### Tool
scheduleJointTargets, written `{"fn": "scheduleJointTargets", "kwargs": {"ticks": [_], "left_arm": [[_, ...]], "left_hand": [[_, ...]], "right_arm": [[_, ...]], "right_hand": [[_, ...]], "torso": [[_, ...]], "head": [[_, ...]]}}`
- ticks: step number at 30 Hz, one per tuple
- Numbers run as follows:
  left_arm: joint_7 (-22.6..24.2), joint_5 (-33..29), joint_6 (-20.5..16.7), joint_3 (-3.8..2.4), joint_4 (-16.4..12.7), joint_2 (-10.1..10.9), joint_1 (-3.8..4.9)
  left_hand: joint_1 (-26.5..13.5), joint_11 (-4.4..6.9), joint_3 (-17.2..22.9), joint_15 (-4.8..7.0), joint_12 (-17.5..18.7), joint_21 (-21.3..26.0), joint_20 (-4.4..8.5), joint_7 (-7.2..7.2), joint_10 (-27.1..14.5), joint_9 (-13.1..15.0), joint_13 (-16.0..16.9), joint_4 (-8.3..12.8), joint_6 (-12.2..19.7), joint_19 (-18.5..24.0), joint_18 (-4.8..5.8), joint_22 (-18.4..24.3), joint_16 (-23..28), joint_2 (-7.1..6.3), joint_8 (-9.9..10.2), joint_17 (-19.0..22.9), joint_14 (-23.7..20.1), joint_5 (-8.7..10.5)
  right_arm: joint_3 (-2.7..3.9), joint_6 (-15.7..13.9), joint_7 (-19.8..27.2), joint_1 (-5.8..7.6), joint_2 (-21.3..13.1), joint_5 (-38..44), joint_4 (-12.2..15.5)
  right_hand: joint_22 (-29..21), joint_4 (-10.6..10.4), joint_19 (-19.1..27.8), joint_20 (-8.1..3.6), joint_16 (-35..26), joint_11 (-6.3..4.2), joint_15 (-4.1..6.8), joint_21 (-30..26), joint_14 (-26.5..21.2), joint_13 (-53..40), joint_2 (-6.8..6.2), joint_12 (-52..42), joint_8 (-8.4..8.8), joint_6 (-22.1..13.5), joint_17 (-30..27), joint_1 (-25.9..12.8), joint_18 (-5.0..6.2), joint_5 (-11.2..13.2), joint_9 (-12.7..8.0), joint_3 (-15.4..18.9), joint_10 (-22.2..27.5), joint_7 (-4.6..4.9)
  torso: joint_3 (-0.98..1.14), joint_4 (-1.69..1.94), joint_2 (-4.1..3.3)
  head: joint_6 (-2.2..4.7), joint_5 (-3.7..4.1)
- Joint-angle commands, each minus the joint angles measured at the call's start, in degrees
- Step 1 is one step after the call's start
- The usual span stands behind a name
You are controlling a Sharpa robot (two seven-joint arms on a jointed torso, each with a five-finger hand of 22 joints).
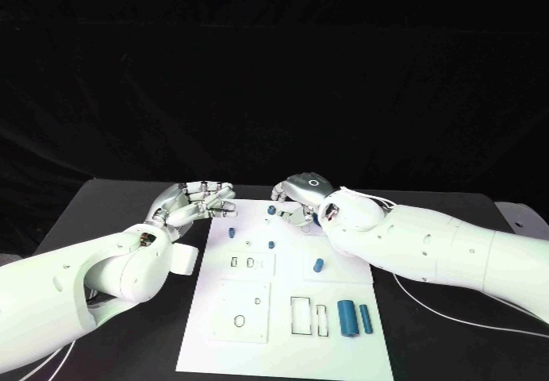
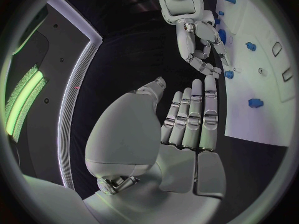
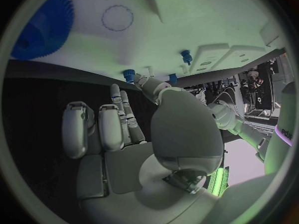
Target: Assemble the parts on the task board
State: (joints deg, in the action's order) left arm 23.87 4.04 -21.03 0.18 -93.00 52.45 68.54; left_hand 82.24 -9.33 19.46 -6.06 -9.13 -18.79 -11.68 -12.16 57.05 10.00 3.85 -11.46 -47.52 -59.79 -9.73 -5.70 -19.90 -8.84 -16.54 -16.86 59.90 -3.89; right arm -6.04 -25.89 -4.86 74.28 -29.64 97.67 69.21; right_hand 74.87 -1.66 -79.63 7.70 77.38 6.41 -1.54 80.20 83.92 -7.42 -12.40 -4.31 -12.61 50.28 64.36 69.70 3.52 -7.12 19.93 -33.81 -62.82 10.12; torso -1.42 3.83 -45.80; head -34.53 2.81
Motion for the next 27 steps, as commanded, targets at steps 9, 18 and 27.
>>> {"fn": "scheduleJointTargets", "kwargs": {"ticks": [9, 18, 27], "left_arm": [[0.2, -0.1, 1.2, -0.04, -0.2, 0.3, 0.10], [0.2, -0.1, 1.3, -0.03, -0.1, 0.2, 0.09], [0.2, -0.1, 1.4, -0.03, -0.1, 0.2, 0.09]], "left_hand": [[-0.6, -0.35, 0.4, -0.27, 0.3, -0.2, 0.03, -0.78, -0.1, 0.1, -0.1, 0.0, 0.3, -0.2, -0.75, 0.0, 0.1, 0.00, 0.2, -0.1, 0.3, 0.36], [-0.5, -0.35, 0.5, -0.27, 0.4, -0.2, 0.02, -0.76, -0.1, 0.1, -0.1, 0.0, 0.4, -0.2, -0.75, 0.0, 0.1, 0.00, 0.3, -0.1, 0.3, 0.37], [-0.5, -0.35, 0.5, -0.27, 0.4, -0.2, 0.02, -0.76, -0.1, 0.1, -0.1, 0.0, 0.4, -0.2, -0.75, 0.0, 0.1, 0.00, 0.3, -0.1, 0.3, 0.37]], "right_arm": [[0.95, 4.1, -2.7, 1.78, -13.1, -14.8, 10.8], [1.06, 10.4, -4.2, 2.08, -17.3, -21.9, 11.9], [1.01, 11.8, -4.8, 1.45, -16.9, -21.7, 10.6]], "right_hand": [[5.9, -1.4, -4.2, -1.70, 3.4, -2.77, 2.01, 3.9, 2.4, -5.1, -2.17, -7.8, -0.61, 1.6, 4.9, -0.9, -1.25, -2.3, 0.6, 3.0, -14.7, -1.42], [12.8, -5.2, -8.7, -1.55, 9.6, -2.24, 1.52, 8.2, 4.4, -71.1, -0.05, -74.3, -5.20, -4.0, 16.5, 1.5, -2.89, -5.2, 3.6, 14.4, -19.1, -1.07], [14.8, -6.2, -10.1, -1.12, 10.4, -1.78, 1.09, 9.6, 4.7, -76.4, 0.25, -79.7, -6.16, -5.3, 18.5, 2.2, -3.43, -5.4, 3.8, 15.9, -22.2, -0.65]], "torso": [[0.14, -0.91, 0.31], [0.30, -0.91, 0.23], [0.19, -0.80, 0.21]], "head": [[0.47, 0.27], [0.31, 0.50], [0.08, 0.53]]}}
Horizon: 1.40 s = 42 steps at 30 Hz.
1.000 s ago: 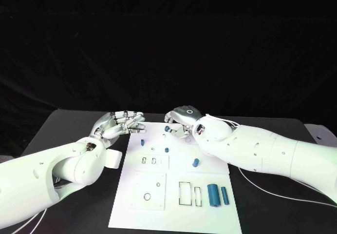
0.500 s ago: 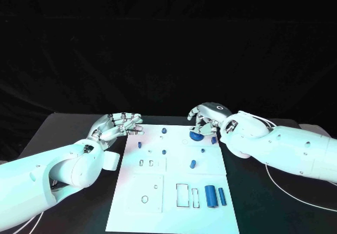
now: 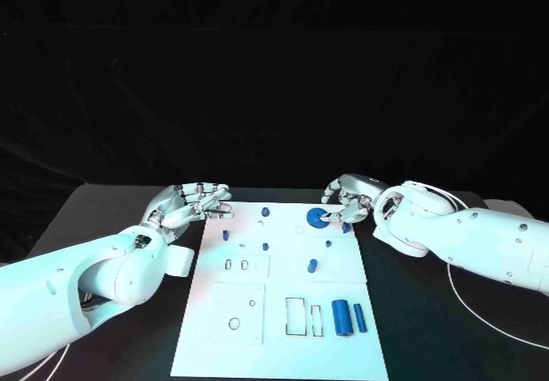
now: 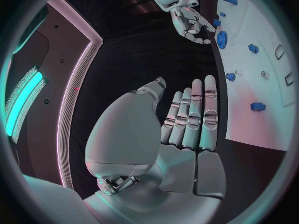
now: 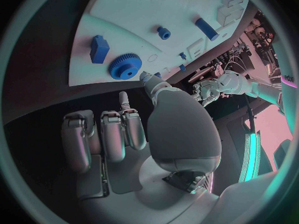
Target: Assemble the parts on the task board
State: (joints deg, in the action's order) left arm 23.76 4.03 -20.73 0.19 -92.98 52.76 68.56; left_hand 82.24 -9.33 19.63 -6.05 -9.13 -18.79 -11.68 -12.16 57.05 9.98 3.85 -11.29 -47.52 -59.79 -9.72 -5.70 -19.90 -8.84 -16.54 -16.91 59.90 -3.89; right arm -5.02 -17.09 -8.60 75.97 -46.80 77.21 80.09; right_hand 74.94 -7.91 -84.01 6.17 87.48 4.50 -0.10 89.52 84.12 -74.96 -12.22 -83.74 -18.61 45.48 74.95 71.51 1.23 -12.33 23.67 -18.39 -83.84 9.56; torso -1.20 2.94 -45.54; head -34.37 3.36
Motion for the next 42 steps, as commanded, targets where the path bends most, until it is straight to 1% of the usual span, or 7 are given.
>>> {"fn": "scheduleJointTargets", "kwargs": {"ticks": [1, 11, 24, 31, 35, 37, 42], "left_arm": [[0.3, -0.1, 1.1, -0.04, -0.1, -0.1, 0.07], [0.3, -0.1, 1.2, -0.04, 0.1, -0.1, 0.07], [0.1, -0.1, 1.4, -0.04, 0.2, -0.1, 0.07], [0.0, -0.1, 1.5, -0.04, 0.2, -0.1, 0.07], [0.0, -0.1, 1.6, -0.04, 0.2, -0.1, 0.07], [-0.1, -0.1, 1.7, -0.04, 0.2, -0.1, 0.07], [-0.2, -0.1, 1.7, -0.04, 0.2, -0.1, 0.07]], "left_hand": [[-0.5, -0.35, 0.3, -0.27, 0.4, -0.2, 0.02, -0.76, -0.1, 0.1, -0.1, -0.1, 0.4, -0.2, -0.76, 0.0, 0.1, 0.00, 0.3, -0.1, 0.3, 0.37], [-0.5, -0.35, 0.3, -0.27, 0.4, -0.2, 0.02, -0.76, -0.1, 0.1, -0.1, -0.1, 0.4, -0.2, -0.76, 0.0, 0.1, 0.00, 0.3, -0.1, 0.3, 0.37], [-0.5, -0.35, 0.3, -0.27, 0.4, -0.2, 0.02, -0.76, -0.1, 0.1, -0.1, -0.1, 0.4, -0.2, -0.76, 0.0, 0.1, 0.00, 0.3, -0.1, 0.3, 0.37], [-0.5, -0.34, 0.4, -0.28, 0.6, -0.2, 0.01, -0.74, 0.0, 0.1, 0.0, 0.0, 0.4, -0.3, -0.75, 0.1, 0.2, 0.02, 0.3, -0.3, 0.2, 0.39], [-0.5, -0.34, 0.4, -0.28, 0.6, -0.2, 0.01, -0.74, 0.0, 0.1, 0.0, 0.0, 0.4, -0.3, -0.75, 0.1, 0.2, 0.02, 0.3, -0.3, 0.2, 0.39], [-0.5, -0.34, 0.4, -0.28, 0.6, -0.2, 0.01, -0.74, 0.0, 0.1, 0.0, 0.0, 0.4, -0.3, -0.75, 0.1, 0.2, 0.02, 0.3, -0.3, 0.2, 0.39], [-0.5, -0.34, 0.4, -0.28, 0.6, -0.2, 0.01, -0.74, 0.0, 0.1, 0.0, 0.0, 0.4, -0.3, -0.75, 0.1, 0.2, 0.02, 0.3, -0.3, 0.2, 0.39]], "right_arm": [[-0.02, 3.0, -1.1, -0.34, 0.4, -1.2, -0.4], [-0.09, 2.8, -1.0, -0.94, 2.0, -1.1, -2.1], [-0.11, 1.8, -1.0, -1.27, 3.5, -1.3, -3.6], [-0.12, 2.2, -1.1, -1.30, 3.7, -0.4, -4.0], [-0.12, 2.5, -1.1, -1.35, 3.7, 0.8, -4.0], [-0.13, 2.7, -1.3, -1.38, 3.7, 2.0, -4.0], [-0.15, 3.6, -1.6, -1.45, 3.7, 4.1, -3.9]], "right_hand": [[14.8, 0.0, -5.8, 0.40, 0.3, 0.14, -0.35, 0.3, 4.5, -8.8, 0.08, -0.3, -0.18, -0.5, 7.9, 0.4, -1.15, -0.2, 0.1, 0.5, -1.2, -0.09], [15.0, -0.2, -5.9, 0.47, 0.4, 0.22, -0.43, 0.4, 4.5, -8.9, 0.17, -0.3, -0.23, -0.8, 8.0, 0.5, -1.21, -0.2, 0.1, 0.7, -1.2, -0.01], [15.1, -0.4, -6.0, 0.55, 0.4, 0.30, -0.51, 0.5, 4.5, -9.0, 0.71, -0.4, -0.42, -0.9, 8.1, 0.8, -1.23, -0.3, 0.1, 0.5, -1.1, 0.06], [15.1, -0.3, -6.0, 0.61, 0.5, 0.27, -0.53, 0.5, 4.6, -9.4, 1.22, -0.8, -1.01, -0.4, 8.4, 1.5, -1.23, -0.4, 0.2, 0.0, -1.3, 0.01], [15.1, 0.9, -6.0, 0.57, 0.6, 0.17, -0.45, 0.5, 4.6, -9.6, 1.63, -1.0, -1.70, 0.3, 8.6, 3.6, -1.23, -0.3, 0.2, -1.9, -1.3, -0.07], [15.1, 1.7, -6.0, 0.50, 0.7, 0.08, -0.37, 0.5, 4.6, -9.9, 1.99, -1.2, -2.00, 1.0, 8.7, 4.9, -1.23, 0.6, 0.2, -3.6, -1.6, -0.15], [15.1, 2.5, -6.0, 0.43, 0.8, -0.07, -0.27, 0.5, 4.7, -10.4, 1.90, -1.8, -2.27, 2.0, 8.9, 5.3, -1.23, 0.5, -0.1, -5.7, -2.0, -0.32]], "torso": [[0.00, 0.10, -0.06], [-0.10, 0.13, -0.01], [-0.07, 0.09, 0.00], [-0.08, 0.02, -0.01], [-0.07, -0.01, 0.01], [-0.08, 0.04, 0.01], [-0.09, 0.08, 0.01]], "head": [[-0.13, -0.05], [-0.38, -0.13], [-0.56, -0.34], [-0.61, -0.33], [-0.62, -0.37], [-0.70, -0.34], [-0.70, -0.25]]}}
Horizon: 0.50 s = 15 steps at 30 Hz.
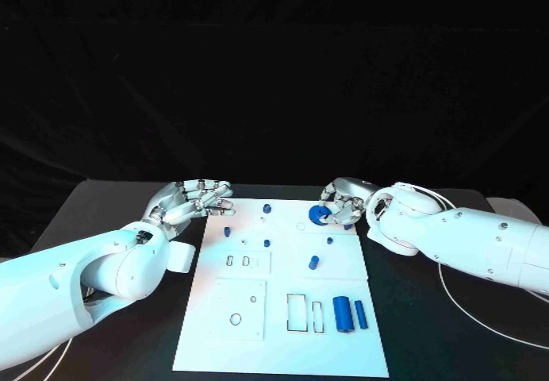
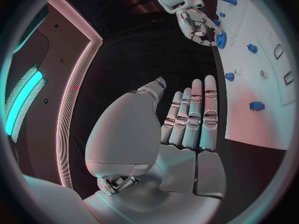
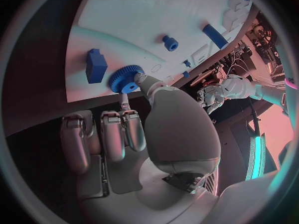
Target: Assemble the parts on the task board
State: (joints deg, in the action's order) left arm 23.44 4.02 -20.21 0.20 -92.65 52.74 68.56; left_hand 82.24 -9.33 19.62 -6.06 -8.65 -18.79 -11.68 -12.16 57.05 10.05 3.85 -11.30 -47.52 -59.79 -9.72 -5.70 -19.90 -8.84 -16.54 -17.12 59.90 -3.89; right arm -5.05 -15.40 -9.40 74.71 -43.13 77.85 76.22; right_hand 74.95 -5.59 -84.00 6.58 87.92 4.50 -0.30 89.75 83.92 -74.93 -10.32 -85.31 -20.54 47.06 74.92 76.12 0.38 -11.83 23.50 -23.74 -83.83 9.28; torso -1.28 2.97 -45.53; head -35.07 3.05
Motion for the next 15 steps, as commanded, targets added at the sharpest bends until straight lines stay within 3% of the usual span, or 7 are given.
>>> {"fn": "scheduleJointTargets", "kwargs": {"ticks": [1, 11, 15], "left_arm": [[0.1, -0.1, 1.2, -0.05, -0.1, -0.1, 0.07], [0.1, -0.1, 1.3, -0.05, -0.1, 0.0, 0.07], [0.1, -0.1, 1.3, -0.05, -0.1, 0.0, 0.07]], "left_hand": [[-0.5, -0.34, 0.4, -0.28, 0.1, -0.2, 0.01, -0.74, 0.0, 0.1, 0.0, 0.0, 0.4, -0.3, -0.75, 0.1, 0.2, 0.02, 0.3, -0.1, 0.2, 0.39], [-0.5, -0.34, 0.4, -0.28, 0.1, -0.2, 0.01, -0.74, 0.0, 0.1, 0.0, 0.0, 0.4, -0.3, -0.75, 0.1, 0.2, 0.02, 0.3, -0.1, 0.2, 0.39], [-0.5, -0.34, 0.4, -0.28, 0.1, -0.2, 0.01, -0.74, 0.0, 0.1, 0.0, 0.0, 0.4, -0.3, -0.75, 0.1, 0.2, 0.02, 0.3, -0.1, 0.2, 0.39]], "right_arm": [[-0.13, 2.0, -0.8, -0.20, 0.1, 3.7, 0.0], [-0.26, 2.0, -1.3, -0.34, 0.3, 5.4, 0.5], [-0.28, -2.3, -1.7, -0.40, 0.3, 7.6, 1.2]], "right_hand": [[15.0, 0.2, -6.0, 0.02, 0.3, -0.08, -0.06, 0.3, 4.9, -10.5, -0.04, -0.3, -0.35, 0.5, 9.0, 0.7, -0.38, 0.0, 0.1, -0.5, -2.1, -0.05], [15.0, -0.3, -6.0, -0.07, 0.4, -0.22, 0.04, 0.3, 4.9, -10.7, -0.61, -0.5, -0.42, 1.4, 9.0, -0.9, -0.38, 0.6, -0.2, -1.4, -2.3, -0.24], [15.0, -0.8, -6.0, -0.26, 0.4, -0.53, 0.29, 0.3, 4.9, -11.4, -0.68, -1.2, -0.69, 2.5, 9.0, -1.9, -0.38, 0.3, -0.3, -2.0, -2.9, -0.64]], "torso": [[-0.01, 0.04, 0.00], [-0.03, 0.02, -0.01], [-0.02, 0.04, 0.03]], "head": [[0.01, 0.08], [-0.05, 0.17], [-0.01, 0.11]]}}
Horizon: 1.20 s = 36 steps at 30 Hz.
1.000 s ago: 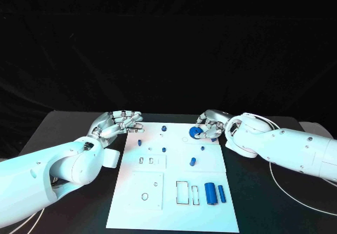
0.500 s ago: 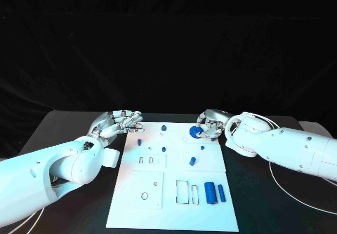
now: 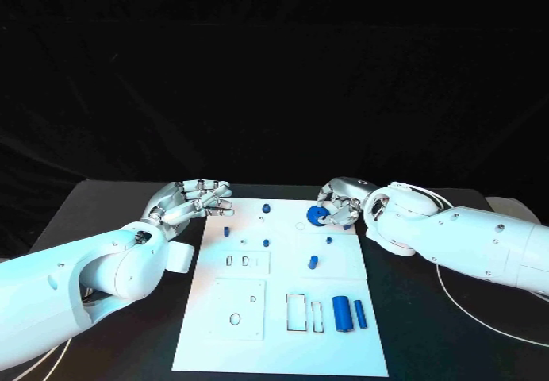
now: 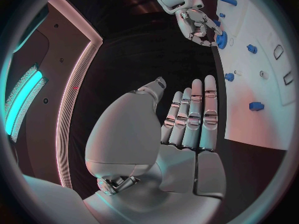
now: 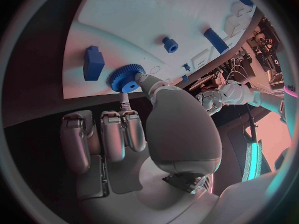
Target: Assemble the parts on the task board
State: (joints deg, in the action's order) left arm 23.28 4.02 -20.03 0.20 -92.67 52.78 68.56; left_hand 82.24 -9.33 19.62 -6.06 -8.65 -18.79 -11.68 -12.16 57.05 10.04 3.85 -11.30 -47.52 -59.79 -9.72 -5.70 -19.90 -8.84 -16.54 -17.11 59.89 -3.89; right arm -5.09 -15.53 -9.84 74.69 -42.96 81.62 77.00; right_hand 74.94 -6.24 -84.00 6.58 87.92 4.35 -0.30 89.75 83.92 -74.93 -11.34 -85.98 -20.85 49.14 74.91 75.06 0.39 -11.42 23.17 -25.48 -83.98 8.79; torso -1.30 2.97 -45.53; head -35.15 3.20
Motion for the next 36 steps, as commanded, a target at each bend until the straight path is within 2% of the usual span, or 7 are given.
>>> {"fn": "scheduleJointTargets", "kwargs": {"ticks": [1, 4, 9, 13, 18, 23, 36], "left_arm": [[0.2, -0.1, 1.1, -0.05, -0.1, 0.0, 0.07], [0.2, -0.1, 1.2, -0.05, 0.0, -0.1, 0.07], [0.2, -0.1, 1.2, -0.04, 0.0, -0.1, 0.07], [0.2, -0.1, 1.1, -0.04, 0.1, -0.1, 0.06], [0.2, -0.1, 1.2, -0.04, 0.1, -0.2, 0.06], [0.1, -0.1, 1.2, -0.05, 0.0, -0.3, 0.06], [0.2, -0.1, 1.3, -0.05, 0.1, -0.6, 0.07]], "left_hand": [[-0.5, -0.34, 0.4, -0.28, 0.1, -0.2, 0.01, -0.74, 0.0, 0.1, 0.0, 0.0, 0.4, -0.3, -0.75, 0.1, 0.2, 0.02, 0.3, -0.1, 0.2, 0.39], [-0.5, -0.34, 0.4, -0.28, 0.1, -0.2, 0.01, -0.74, 0.0, 0.1, 0.0, 0.0, 0.4, -0.3, -0.75, 0.1, 0.2, 0.02, 0.3, -0.1, 0.2, 0.39], [-0.6, -0.36, 0.4, -0.29, 0.2, -0.2, 0.00, -0.76, 0.0, 0.1, 0.0, 0.0, 0.4, -0.2, -0.75, 0.1, 0.3, 0.08, 0.3, -0.2, 0.2, 0.39], [-0.6, -0.36, 0.4, -0.29, 0.2, -0.2, 0.00, -0.76, 0.0, 0.1, 0.0, 0.0, 0.4, -0.2, -0.75, 0.1, 0.3, 0.08, 0.3, -0.2, 0.2, 0.39], [-0.6, -0.35, 0.5, -0.29, 0.3, -0.2, 0.00, -0.75, 0.1, 0.1, 0.0, 0.0, 0.4, -0.2, -0.75, 0.1, 0.3, 0.13, 0.3, -0.2, 0.2, 0.38], [-0.6, -0.35, 0.5, -0.29, 0.3, -0.2, 0.00, -0.75, 0.1, 0.1, 0.0, 0.0, 0.4, -0.2, -0.75, 0.1, 0.3, 0.13, 0.3, -0.2, 0.2, 0.38], [-0.6, -0.35, 0.5, -0.29, 0.3, -0.2, 0.00, -0.75, 0.1, 0.1, 0.0, 0.0, 0.4, -0.2, -0.75, 0.1, 0.3, 0.13, 0.3, -0.2, 0.2, 0.38]], "right_arm": [[-0.24, -3.2, -1.3, -0.38, 0.1, 4.5, 0.7], [-0.22, -6.6, -1.8, -0.36, -0.2, 7.0, 1.9], [-0.16, -10.5, -2.3, 0.05, -0.3, 10.2, 4.3], [-0.10, -12.6, -3.0, 0.41, 0.2, 13.5, 7.2], [-0.08, -13.2, -3.9, 0.57, 2.3, 16.6, 8.8], [-0.18, -13.0, -4.2, 0.53, 5.2, 18.0, 7.7], [-0.92, -11.4, -3.7, -0.72, 11.8, 18.1, 1.7]], "right_hand": [[15.1, -0.2, -6.0, -0.32, 0.4, -0.48, 0.37, 0.3, 4.9, -11.6, 0.23, -0.7, -0.46, 0.7, 9.2, -1.2, -0.39, -0.2, 0.1, -0.4, -3.0, -0.25], [15.1, -0.5, -6.0, -0.61, 0.6, -0.90, 0.71, 0.3, 5.0, -12.4, 0.10, -1.4, -0.77, 1.9, 9.5, -1.9, -0.39, -0.7, 0.2, -0.8, -3.7, -0.75], [15.1, -0.6, -6.0, -0.80, 0.6, -1.14, 0.92, 0.3, 5.0, -12.7, 0.12, -1.8, -0.85, 2.5, 9.7, -2.1, -0.39, -1.0, 0.3, -1.2, -4.0, -1.03], [15.1, -0.6, -6.0, -0.92, 0.7, -1.28, 1.05, 0.3, 5.1, -12.9, 0.11, -1.9, -0.84, 2.9, 9.8, -2.1, -0.39, -1.2, 0.4, -1.4, -4.1, -1.17], [15.1, -0.6, -6.0, -0.96, 0.6, -1.31, 1.09, 0.3, 5.0, -12.8, 0.13, -1.9, -0.81, 2.9, 9.7, -2.2, -0.39, -1.3, 0.4, -1.5, -4.1, -1.19], [15.1, -0.7, -6.0, -0.98, 0.6, -1.32, 1.11, 0.3, 5.0, -12.8, 0.12, -1.8, -0.76, 2.9, 9.7, -2.3, -0.39, -1.3, 0.4, -1.5, -4.1, -1.19], [15.1, -0.9, -6.0, -1.07, 0.6, -1.33, 1.16, 0.3, 5.0, -12.7, 0.13, -1.7, -0.52, 2.9, 9.7, -2.6, -0.39, -1.3, 0.3, -1.7, -4.0, -1.17]], "torso": [[0.02, 0.05, 0.03], [0.02, 0.10, 0.01], [-0.12, 0.08, 0.06], [0.01, 0.01, -0.03], [-0.03, 0.07, -0.02], [-0.11, 0.18, -0.04], [0.00, 0.17, -0.08]], "head": [[0.06, -0.08], [0.11, -0.14], [0.27, -0.11], [0.37, -0.35], [0.37, -0.31], [0.32, -0.32], [0.07, -0.67]]}}
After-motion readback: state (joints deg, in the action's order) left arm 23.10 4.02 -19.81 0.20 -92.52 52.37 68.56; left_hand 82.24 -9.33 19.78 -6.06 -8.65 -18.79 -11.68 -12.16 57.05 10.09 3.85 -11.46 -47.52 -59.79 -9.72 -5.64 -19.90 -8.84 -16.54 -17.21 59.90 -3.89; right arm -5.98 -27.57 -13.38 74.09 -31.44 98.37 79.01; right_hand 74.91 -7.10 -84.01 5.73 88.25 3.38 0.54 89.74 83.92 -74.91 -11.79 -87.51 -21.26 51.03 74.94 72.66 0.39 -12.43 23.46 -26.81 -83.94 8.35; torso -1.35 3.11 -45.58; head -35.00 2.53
